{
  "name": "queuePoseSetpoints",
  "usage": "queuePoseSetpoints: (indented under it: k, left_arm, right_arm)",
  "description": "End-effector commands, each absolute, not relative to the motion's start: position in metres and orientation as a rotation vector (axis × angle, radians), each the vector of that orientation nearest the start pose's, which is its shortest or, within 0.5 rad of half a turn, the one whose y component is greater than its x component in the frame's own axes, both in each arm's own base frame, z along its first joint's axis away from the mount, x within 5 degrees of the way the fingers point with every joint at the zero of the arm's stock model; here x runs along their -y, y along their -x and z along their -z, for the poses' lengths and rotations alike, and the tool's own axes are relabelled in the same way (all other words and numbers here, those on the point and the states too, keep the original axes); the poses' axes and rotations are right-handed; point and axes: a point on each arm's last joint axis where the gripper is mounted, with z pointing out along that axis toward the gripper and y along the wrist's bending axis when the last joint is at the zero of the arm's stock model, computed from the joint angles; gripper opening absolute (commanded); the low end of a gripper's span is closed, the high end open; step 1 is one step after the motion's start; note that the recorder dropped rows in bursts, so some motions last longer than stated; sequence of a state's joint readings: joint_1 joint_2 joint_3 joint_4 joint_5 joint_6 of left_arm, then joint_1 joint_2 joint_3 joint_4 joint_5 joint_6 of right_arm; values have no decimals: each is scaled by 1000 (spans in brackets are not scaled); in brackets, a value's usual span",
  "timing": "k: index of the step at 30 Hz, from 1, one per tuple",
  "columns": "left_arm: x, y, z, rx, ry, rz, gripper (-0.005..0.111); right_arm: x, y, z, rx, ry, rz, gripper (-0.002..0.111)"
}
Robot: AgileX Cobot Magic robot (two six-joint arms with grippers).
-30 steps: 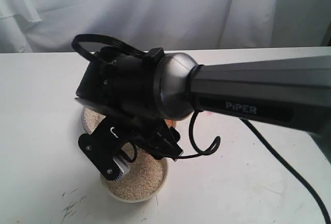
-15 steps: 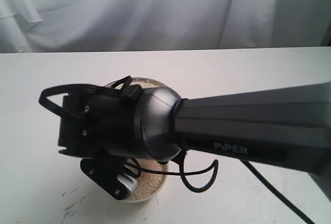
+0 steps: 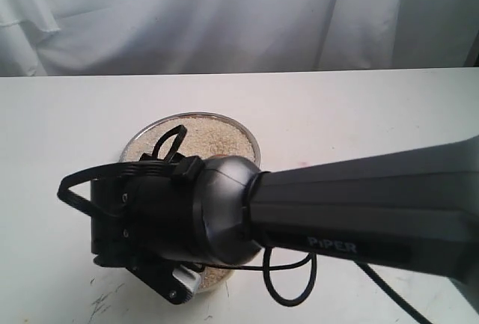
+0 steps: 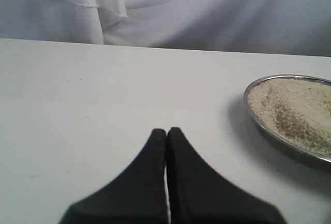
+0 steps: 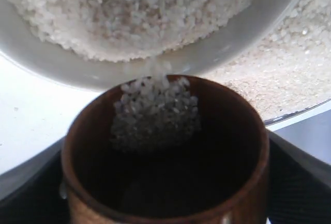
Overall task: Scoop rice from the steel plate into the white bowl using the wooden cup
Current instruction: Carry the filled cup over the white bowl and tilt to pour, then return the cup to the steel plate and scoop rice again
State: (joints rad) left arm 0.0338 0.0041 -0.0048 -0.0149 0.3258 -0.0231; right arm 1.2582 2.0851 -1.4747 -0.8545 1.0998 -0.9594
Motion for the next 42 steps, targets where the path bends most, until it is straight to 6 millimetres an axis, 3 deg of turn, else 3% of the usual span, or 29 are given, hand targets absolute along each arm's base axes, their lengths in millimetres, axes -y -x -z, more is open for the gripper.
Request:
queuePoseSetpoints:
  k: [1,19,27,33,42]
  left_arm:
    - [-1,-54,-184,-1801,64,7,0]
    - [-1,-54,-184,-1801,64,7,0]
    - [-1,-54,-184,-1801,64,7,0]
    - [-1,-54,-184,-1801,64,7,0]
    - [-1,-54,-184,-1801,64,7,0]
  right_arm:
    - [-377,-176,-185,-626,2743,1156,0]
    - [-381,-168,-184,-387,2674,1366,0]
    - [-382,-171,-184,-398,2652,1350,0]
    - [-372,-179,-191,-658,2657,1059,0]
    - [-344,-224,-219,-1067,2465,497,0]
